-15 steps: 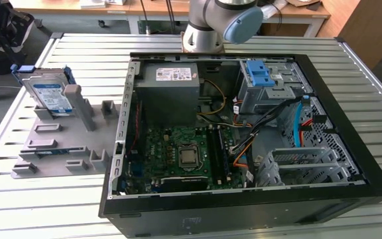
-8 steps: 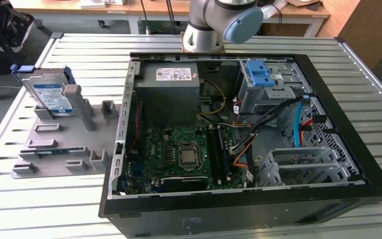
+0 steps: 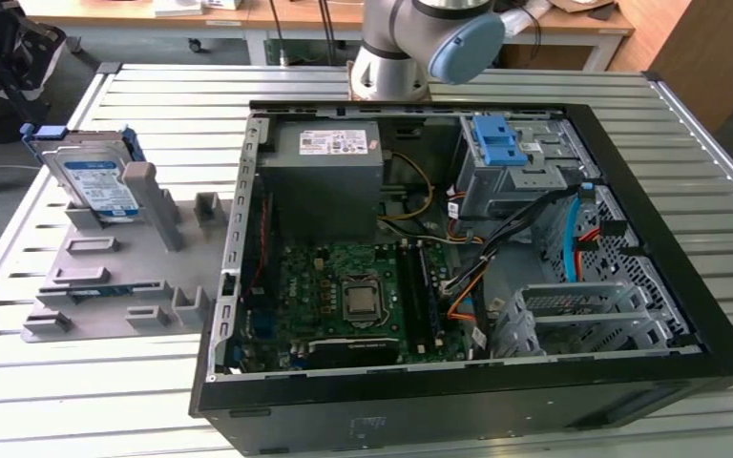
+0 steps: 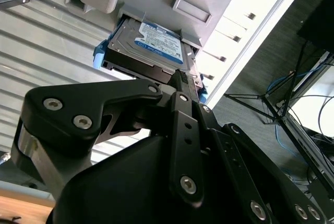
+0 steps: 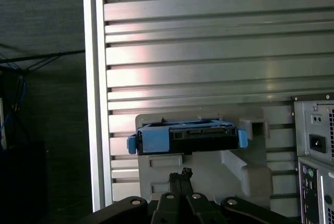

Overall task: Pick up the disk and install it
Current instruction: 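Pick up the disk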

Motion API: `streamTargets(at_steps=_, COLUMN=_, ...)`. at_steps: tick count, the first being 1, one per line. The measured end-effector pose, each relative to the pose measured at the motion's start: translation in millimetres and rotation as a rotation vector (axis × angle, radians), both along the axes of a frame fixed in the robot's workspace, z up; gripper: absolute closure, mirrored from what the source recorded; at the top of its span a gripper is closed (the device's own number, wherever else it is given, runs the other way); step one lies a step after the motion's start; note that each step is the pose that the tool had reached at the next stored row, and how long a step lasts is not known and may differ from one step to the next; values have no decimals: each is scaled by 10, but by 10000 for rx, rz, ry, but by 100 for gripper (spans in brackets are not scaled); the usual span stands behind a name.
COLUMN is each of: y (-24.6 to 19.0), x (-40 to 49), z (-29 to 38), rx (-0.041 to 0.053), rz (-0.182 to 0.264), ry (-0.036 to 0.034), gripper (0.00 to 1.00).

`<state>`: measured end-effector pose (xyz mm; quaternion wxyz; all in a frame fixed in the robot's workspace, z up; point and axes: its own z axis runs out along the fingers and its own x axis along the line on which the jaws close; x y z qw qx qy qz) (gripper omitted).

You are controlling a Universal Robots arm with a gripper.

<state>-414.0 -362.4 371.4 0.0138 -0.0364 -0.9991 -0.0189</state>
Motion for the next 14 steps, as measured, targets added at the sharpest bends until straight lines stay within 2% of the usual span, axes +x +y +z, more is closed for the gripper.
streamTargets(at_steps=6, y=1, x=0, z=0, rx=0, rz=53, ry=0, gripper=89)
streamTargets(at_steps=14, y=0, x=0, z=0, rx=0, rz=560, ry=0, gripper=89)
